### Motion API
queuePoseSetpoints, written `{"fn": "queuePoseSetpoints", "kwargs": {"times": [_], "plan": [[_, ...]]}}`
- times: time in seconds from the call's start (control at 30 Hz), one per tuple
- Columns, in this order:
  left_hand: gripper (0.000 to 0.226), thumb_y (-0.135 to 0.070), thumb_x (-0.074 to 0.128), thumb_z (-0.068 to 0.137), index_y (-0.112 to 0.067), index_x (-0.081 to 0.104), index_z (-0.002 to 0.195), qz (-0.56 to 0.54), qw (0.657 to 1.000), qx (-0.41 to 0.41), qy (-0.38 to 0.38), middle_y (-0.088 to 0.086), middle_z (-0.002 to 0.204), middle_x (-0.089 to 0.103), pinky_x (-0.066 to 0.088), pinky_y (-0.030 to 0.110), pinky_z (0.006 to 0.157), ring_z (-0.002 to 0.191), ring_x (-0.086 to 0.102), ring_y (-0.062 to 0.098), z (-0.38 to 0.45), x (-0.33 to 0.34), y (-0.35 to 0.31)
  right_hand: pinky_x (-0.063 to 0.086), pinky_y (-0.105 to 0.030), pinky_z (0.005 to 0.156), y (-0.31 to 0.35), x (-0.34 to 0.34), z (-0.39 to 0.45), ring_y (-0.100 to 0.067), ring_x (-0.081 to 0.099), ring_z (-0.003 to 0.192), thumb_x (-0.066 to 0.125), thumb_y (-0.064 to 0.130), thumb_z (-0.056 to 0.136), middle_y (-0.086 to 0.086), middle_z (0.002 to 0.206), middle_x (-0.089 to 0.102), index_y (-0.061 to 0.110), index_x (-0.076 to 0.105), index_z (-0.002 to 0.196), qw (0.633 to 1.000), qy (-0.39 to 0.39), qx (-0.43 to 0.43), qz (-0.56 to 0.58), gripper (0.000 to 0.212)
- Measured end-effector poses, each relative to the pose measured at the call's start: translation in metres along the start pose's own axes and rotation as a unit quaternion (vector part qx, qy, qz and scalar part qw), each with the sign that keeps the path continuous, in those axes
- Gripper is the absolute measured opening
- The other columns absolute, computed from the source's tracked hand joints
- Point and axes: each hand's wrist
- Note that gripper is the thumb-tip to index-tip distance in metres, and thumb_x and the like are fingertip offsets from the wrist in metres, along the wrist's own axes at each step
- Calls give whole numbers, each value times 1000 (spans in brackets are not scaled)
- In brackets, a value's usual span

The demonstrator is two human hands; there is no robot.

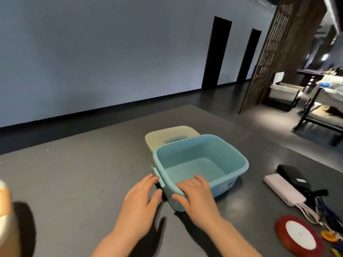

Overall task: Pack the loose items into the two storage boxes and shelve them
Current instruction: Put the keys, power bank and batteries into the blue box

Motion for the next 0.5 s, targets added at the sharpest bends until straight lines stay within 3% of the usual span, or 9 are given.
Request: {"fn": "queuePoseSetpoints", "kwargs": {"times": [0.1, 0.17, 0.23, 0.37, 0.5], "plan": [[40, -32, 44, 97, -31, 43, 137, -28, 998, -34, -44, -13, 149, 33, 19, 23, 114, 140, 23, 4, -5, -5, 12, 31, -25, 93, 44, 20, -2, -12, 54, 75, 52, 44, 81, 13, 71, 57, 27, 63, 79, 996, -33, -76, 37, 21], [40, -33, 40, 98, -30, 43, 138, -13, 995, -62, -75, -12, 151, 30, 13, 23, 115, 142, 15, 4, -12, -15, 25, 31, -24, 90, 69, 31, 1, -12, 54, 73, 57, 37, 76, 13, 69, 55, 27, 61, 77, 990, -32, -120, 61, 10], [41, -34, 38, 98, -28, 42, 139, 7, 991, -94, -99, -11, 153, 26, 10, 23, 115, 143, 9, 4, -20, -28, 41, 29, -26, 94, 91, 43, 10, -15, 55, 78, 61, 28, 76, 10, 73, 57, 24, 60, 81, 985, -4, -154, 72, 6], [48, -40, 30, 99, -26, 32, 145, 76, 979, -145, -120, -10, 156, 16, 10, 31, 118, 144, 6, 5, -30, -56, 66, 22, -31, 106, 129, 60, 34, -21, 49, 98, 47, 20, 90, 0, 93, 60, 17, 57, 99, 975, 38, -208, 67, 14], [50, -37, 30, 100, -19, 29, 147, 87, 973, -171, -131, -3, 158, 16, 10, 33, 118, 145, 7, 11, -26, -77, 81, 20, -36, 111, 152, 67, 56, -25, 47, 106, 48, 16, 91, -5, 100, 61, 12, 57, 107, 968, 65, -235, 61, 18]]}}
Point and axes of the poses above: each hand's wrist, its own z-axis towards the middle knuckle, its own x-axis out of the palm, y = z × x
